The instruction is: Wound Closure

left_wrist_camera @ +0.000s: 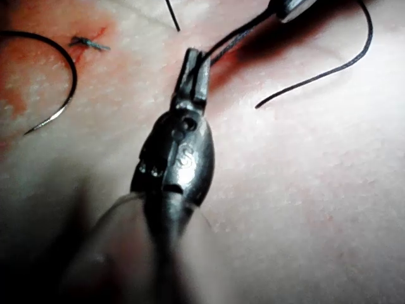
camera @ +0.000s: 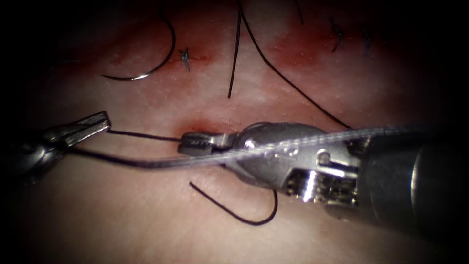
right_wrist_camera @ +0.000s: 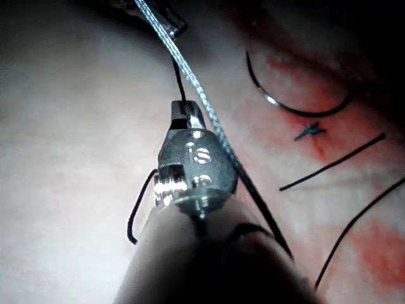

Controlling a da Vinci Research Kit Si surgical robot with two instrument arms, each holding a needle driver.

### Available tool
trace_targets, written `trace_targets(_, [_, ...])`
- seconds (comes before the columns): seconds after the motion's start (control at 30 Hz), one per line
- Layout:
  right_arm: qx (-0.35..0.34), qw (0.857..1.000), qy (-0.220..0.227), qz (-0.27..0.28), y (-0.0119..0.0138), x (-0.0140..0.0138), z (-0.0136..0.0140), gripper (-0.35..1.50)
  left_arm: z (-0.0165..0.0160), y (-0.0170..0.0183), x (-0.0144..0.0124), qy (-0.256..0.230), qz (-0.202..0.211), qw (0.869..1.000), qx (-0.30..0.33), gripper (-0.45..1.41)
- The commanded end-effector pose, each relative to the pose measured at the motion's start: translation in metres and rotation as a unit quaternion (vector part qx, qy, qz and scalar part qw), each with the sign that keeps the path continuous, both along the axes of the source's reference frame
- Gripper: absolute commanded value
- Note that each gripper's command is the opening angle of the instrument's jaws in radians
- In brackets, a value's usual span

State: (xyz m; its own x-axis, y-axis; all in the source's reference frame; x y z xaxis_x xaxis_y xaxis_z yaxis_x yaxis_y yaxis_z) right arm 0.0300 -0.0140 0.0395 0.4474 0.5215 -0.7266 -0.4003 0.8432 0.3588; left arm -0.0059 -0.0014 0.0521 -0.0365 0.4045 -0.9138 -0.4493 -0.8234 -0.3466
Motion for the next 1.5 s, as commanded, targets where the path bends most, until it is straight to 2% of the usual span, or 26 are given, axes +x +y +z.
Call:
trace_targets(0.03, [0.000, 1.000, 0.004, -0.003, -0.0006, 0.0006, 0.0003, -0.35, 0.0013, -0.0005, -0.0007, -0.004, 0.003, 1.000, 0.000, -0.45])
trace_targets(0.2, [0.001, 1.000, 0.019, -0.007, -0.0010, 0.0003, 0.0000, -0.35, 0.0019, -0.0007, -0.0010, -0.005, 0.002, 1.000, -0.001, -0.45])
trace_targets(0.23, [0.001, 1.000, 0.025, -0.007, -0.0010, 0.0003, -0.0001, -0.18, 0.0018, -0.0007, -0.0010, -0.005, 0.002, 1.000, -0.001, -0.45])
trace_targets(0.27, [0.001, 0.999, 0.035, -0.008, -0.0009, 0.0002, -0.0001, 0.37, 0.0017, -0.0007, -0.0010, -0.006, 0.003, 1.000, 0.000, -0.45])
trace_targets(0.3, [0.000, 0.999, 0.041, -0.006, -0.0009, 0.0002, -0.0002, 0.78, 0.0015, -0.0007, -0.0009, -0.006, 0.004, 1.000, 0.000, -0.45])
trace_targets(0.33, [-0.002, 0.999, 0.046, -0.003, -0.0008, 0.0000, -0.0002, 1.11, 0.0011, -0.0007, -0.0009, -0.009, 0.004, 1.000, 0.001, -0.45])
trace_targets(0.37, [-0.006, 0.998, 0.055, 0.000, -0.0005, -0.0002, -0.0003, 1.35, 0.0008, -0.0006, -0.0009, -0.010, 0.005, 1.000, 0.003, -0.45])
trace_targets(0.43, [0.011, 0.996, 0.087, 0.002, -0.0001, -0.0008, -0.0005, 1.46, -0.0001, -0.0004, -0.0007, -0.017, 0.006, 1.000, 0.005, -0.45])
trace_targets(0.6, [0.025, 0.991, 0.130, 0.012, 0.0017, -0.0038, -0.0014, 1.48, -0.0020, 0.0003, 0.0004, -0.028, 0.005, 1.000, 0.009, -0.45])
trace_targets(0.67, [0.025, 0.990, 0.139, 0.016, 0.0026, -0.0050, -0.0014, 1.45, -0.0026, 0.0005, 0.0008, -0.035, 0.005, 0.999, 0.010, -0.45])
trace_targets(0.77, [0.025, 0.989, 0.145, 0.016, 0.0036, -0.0062, -0.0007, 1.28, -0.0031, 0.0007, 0.0008, -0.040, 0.011, 0.999, 0.009, -0.45])
trace_targets(0.87, [0.029, 0.988, 0.152, 0.021, 0.0042, -0.0065, 0.0005, 0.89, -0.0034, 0.0009, 0.0006, -0.047, 0.019, 0.999, 0.007, -0.45])
trace_targets(0.9, [0.029, 0.988, 0.151, 0.022, 0.0043, -0.0064, 0.0011, 0.64, -0.0034, 0.0010, 0.0005, -0.050, 0.022, 0.998, 0.007, -0.45])
trace_targets(0.93, [0.032, 0.988, 0.151, 0.025, 0.0044, -0.0063, 0.0017, 0.26, -0.0034, 0.0011, 0.0005, -0.052, 0.024, 0.998, 0.007, -0.45])
trace_targets(0.97, [0.033, 0.988, 0.150, 0.027, 0.0045, -0.0062, 0.0023, -0.23, -0.0034, 0.0011, 0.0006, -0.057, 0.026, 0.998, 0.007, -0.45])
trace_targets(1.0, [0.028, 0.988, 0.147, 0.029, 0.0045, -0.0059, 0.0033, -0.35, -0.0034, 0.0012, 0.0006, -0.058, 0.028, 0.998, 0.007, -0.45])
trace_targets(1.17, [0.017, 0.990, 0.135, 0.032, 0.0036, -0.0042, 0.0078, -0.35, -0.0037, 0.0017, 0.0007, -0.075, 0.026, 0.997, 0.005, -0.45])
trace_targets(1.27, [0.018, 0.993, 0.118, 0.012, 0.0024, -0.0030, 0.0100, -0.35, -0.0037, 0.0023, 0.0005, -0.095, 0.017, 0.995, -0.002, -0.45])
trace_targets(1.37, [0.013, 0.993, 0.117, -0.025, 0.0009, -0.0011, 0.0112, -0.35, -0.0030, 0.0030, -0.0009, -0.101, 0.011, 0.995, -0.006, -0.45])
trace_targets(1.5, [-0.017, 0.991, 0.117, -0.068, -0.0004, 0.0011, 0.0114, -0.35, -0.0021, 0.0039, -0.0021, -0.103, 0.007, 0.995, -0.007, -0.45])
